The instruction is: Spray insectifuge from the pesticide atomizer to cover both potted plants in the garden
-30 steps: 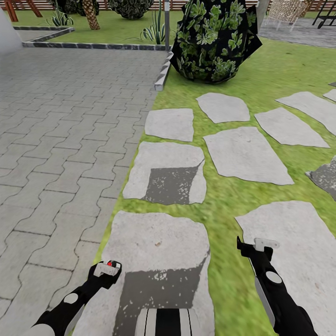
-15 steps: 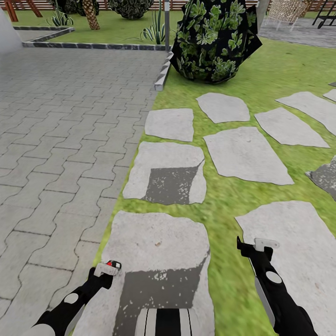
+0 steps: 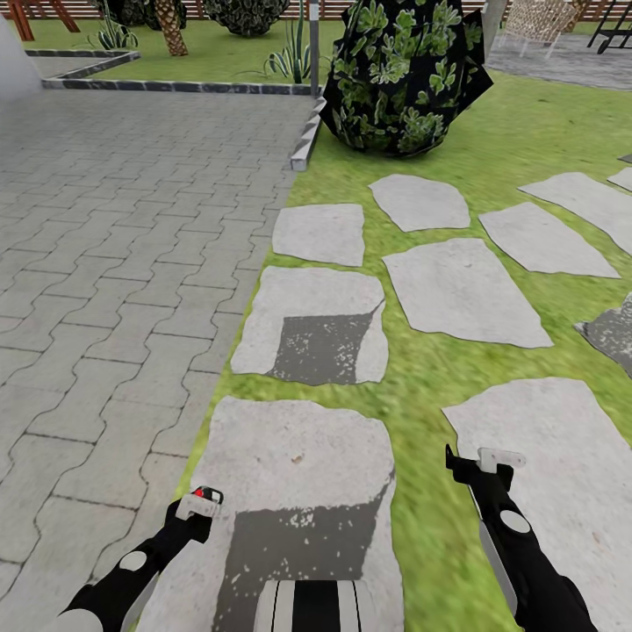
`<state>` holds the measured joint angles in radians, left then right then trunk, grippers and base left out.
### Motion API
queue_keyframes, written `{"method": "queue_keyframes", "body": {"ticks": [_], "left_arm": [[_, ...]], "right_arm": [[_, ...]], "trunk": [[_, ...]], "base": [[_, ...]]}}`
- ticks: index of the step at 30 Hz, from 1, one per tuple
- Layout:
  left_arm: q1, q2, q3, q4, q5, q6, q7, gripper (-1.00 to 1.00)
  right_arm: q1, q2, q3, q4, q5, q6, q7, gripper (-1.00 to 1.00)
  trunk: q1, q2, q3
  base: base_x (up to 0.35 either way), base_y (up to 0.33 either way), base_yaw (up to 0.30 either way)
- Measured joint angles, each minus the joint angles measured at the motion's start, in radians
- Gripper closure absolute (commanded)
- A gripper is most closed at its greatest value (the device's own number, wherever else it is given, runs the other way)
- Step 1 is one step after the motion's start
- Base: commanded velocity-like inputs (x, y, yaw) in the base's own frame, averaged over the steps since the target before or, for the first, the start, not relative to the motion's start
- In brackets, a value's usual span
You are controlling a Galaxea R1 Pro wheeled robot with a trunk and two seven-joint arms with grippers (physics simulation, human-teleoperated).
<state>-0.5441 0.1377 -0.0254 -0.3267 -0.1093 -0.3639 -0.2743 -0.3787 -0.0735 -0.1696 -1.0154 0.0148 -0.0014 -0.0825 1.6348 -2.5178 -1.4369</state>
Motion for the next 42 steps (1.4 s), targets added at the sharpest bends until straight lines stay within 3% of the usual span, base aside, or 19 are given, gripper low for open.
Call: {"method": "queue_keyframes", "body": {"ticks": [5,24,29,32,36,42], "left_arm": [[0.0,-0.001,-0.002,-0.002,-0.001,0.0,0.0,1.0],[0.0,0.007,0.005,-0.007,0.004,0.003,-0.002,1.0],[0.001,0.001,-0.003,-0.001,-0.007,0.006,-0.003,1.0],[0.026,0.008,0.0,0.003,-0.003,0.005,0.001,1.0],[0.094,0.009,0.006,0.003,0.003,0.003,0.01,1.0],[0.159,0.007,0.066,0.0,0.03,-0.004,0.035,1.0]], "right_arm": [[0.0,0.0,0.0,0.0,-0.001,0.0,0.0,-1.0],[0.0,0.0,0.001,-0.002,0.002,-0.002,-0.001,-1.0],[0.004,-0.003,-0.001,0.087,0.003,-0.024,0.001,-1.0],[0.006,-0.004,-0.001,0.196,0.003,-0.1,0.001,-1.0],[0.008,-0.003,0.001,0.409,0.003,-0.269,0.001,-1.0],[0.008,-0.002,0.004,0.7,0.002,-0.516,0.001,-1.0]], "trunk": [[0.0,0.0,0.0],[-0.009,0.004,0.074],[-0.011,0.006,0.101],[-0.012,0.006,0.117],[-0.014,0.007,0.139],[-0.017,0.009,0.171]], "base": [[0.0,0.0,0.0],[0.0,0.0,-0.007],[0.0,0.0,-0.107],[0.0,0.0,-0.11],[0.0,0.0,-0.11],[0.0,0.0,-0.11]]}}
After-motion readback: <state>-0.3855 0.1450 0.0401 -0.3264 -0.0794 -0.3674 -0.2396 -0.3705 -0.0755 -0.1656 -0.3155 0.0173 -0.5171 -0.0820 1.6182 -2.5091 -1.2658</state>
